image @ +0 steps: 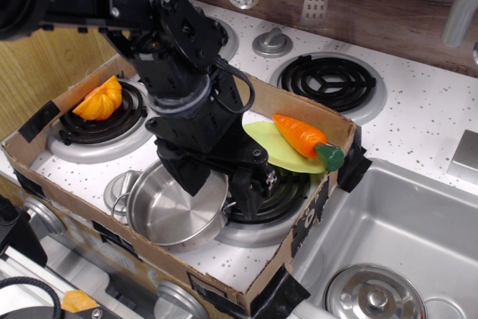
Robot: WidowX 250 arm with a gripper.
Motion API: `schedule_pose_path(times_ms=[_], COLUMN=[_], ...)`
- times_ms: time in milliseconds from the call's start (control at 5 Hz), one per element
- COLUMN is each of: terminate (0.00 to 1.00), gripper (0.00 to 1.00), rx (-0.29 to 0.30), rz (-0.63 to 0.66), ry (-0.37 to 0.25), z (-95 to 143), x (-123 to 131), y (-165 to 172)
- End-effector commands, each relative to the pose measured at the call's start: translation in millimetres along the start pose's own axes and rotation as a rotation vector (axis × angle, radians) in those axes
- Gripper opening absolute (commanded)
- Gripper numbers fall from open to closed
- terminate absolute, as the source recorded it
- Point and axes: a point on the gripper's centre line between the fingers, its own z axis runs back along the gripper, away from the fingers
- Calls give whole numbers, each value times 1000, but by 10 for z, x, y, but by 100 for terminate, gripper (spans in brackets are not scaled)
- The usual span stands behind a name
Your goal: Take carrot off plate
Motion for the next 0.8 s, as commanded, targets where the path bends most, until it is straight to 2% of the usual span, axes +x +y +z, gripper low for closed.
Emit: schedule_pose_path(times_ms=[0,200,400,600], terminate=[0,0,0,0], gripper=[100,100,100,100], rx=[0,86,237,368], rz=[0,75,269,456], ry=[0,12,53,42], z=[0,120,249,266], x=[0,105,286,535], y=[0,-69,-213,-316])
